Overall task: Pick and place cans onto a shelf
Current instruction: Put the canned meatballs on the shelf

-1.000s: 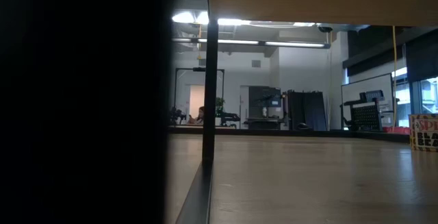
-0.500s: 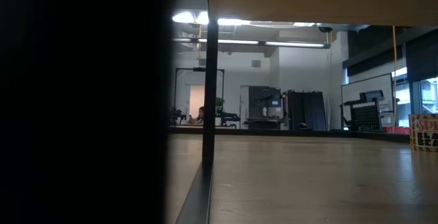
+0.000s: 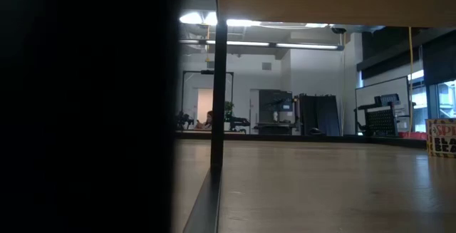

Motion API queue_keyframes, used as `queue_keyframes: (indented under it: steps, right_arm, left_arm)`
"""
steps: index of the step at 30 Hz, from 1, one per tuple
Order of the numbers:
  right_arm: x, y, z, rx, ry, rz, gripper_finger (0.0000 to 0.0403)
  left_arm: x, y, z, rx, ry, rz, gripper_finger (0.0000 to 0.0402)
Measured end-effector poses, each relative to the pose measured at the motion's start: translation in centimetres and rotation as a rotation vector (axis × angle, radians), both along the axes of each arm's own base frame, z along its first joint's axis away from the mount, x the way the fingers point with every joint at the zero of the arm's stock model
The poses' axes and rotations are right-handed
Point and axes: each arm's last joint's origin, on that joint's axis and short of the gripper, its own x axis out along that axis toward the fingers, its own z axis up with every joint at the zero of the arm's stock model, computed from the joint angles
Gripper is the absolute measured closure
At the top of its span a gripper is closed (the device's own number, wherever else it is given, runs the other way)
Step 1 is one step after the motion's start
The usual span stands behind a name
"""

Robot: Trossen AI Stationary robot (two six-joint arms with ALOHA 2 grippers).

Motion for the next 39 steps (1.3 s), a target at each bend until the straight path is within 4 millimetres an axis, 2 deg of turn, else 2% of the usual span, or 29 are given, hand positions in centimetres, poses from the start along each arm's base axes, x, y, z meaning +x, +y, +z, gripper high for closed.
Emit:
queue_keyframes:
  steps: [4,11,22,28,31,39]
  right_arm:
    - [0.0,0.0,0.0,-0.022,0.007,0.016,0.0344]
    - [-0.2,-0.1,-0.2,-0.035,0.032,0.015,0.0344]
    - [-0.2,-0.1,-0.2,0.003,0.023,-0.016,0.0344]
    - [-0.2,-0.1,-0.2,0.006,0.022,-0.019,0.0344]
    - [-0.2,-0.1,-0.2,0.006,0.022,-0.019,0.0344]
    - [-0.2,-0.1,-0.2,0.026,0.016,-0.036,0.0344]
  left_arm:
    - [0.8,-3.1,-2.8,-0.053,-0.082,-0.011,0.0363]
    - [-0.3,-7.5,-6.6,0.055,-0.134,0.017,0.0363]
    - [-2.3,-12.1,-9.6,0.031,-0.246,0.200,0.0363]
    - [-3.4,-13.6,-10.1,0.020,-0.238,0.226,0.0363]
    - [-3.3,-14.3,-10.5,0.001,-0.248,0.242,0.0363]
    - [-2.5,-16.9,-13.4,-0.012,-0.275,0.209,0.0363]
